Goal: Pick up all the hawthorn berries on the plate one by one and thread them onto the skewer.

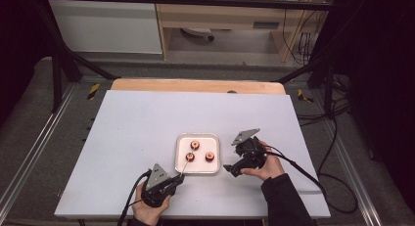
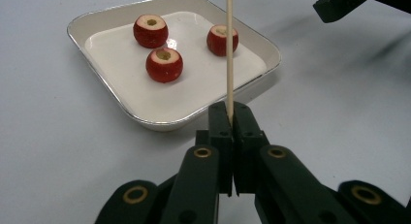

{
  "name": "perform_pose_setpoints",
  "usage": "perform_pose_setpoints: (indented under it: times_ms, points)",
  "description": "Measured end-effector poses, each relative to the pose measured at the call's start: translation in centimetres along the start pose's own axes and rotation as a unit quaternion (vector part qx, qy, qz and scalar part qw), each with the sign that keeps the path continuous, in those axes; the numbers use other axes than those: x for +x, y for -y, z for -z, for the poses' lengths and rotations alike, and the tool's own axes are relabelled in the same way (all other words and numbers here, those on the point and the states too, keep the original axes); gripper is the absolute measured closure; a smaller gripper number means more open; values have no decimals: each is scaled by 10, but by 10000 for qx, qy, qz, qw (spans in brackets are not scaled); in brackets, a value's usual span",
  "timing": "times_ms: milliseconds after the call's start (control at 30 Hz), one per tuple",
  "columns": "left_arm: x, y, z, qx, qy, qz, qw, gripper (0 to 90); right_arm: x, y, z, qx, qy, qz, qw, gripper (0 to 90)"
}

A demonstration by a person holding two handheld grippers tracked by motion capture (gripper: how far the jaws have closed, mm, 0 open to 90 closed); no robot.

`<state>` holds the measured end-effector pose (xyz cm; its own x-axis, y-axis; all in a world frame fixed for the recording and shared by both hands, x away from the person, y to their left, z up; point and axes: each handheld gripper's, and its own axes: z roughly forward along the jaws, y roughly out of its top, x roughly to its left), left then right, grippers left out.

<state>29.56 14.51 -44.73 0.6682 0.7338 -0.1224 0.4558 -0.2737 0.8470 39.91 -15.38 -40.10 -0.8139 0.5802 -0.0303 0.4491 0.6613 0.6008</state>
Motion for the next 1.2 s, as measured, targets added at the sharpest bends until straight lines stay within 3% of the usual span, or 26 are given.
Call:
perform_pose_setpoints:
  times_ms: [200,633,667,800,1000,1200]
  points:
    - [0,2,-2,47,38,-3,10000,884,3,-18,-10,146,-106,143,9997,37]
    - [1,3,-1,90,60,-28,9999,884,4,-49,-29,431,-445,411,9972,152]
    - [2,3,-1,99,73,-33,9999,884,5,-53,-33,532,-524,514,9959,171]
    - [1,3,-2,105,95,-35,9999,884,5,-57,-39,572,-621,515,9951,202]
    - [2,3,-2,114,91,-31,9999,884,6,-61,-51,924,-759,691,9904,267]
    - [3,3,-1,102,83,-38,9999,884,4,-63,-64,1094,-941,820,9861,352]
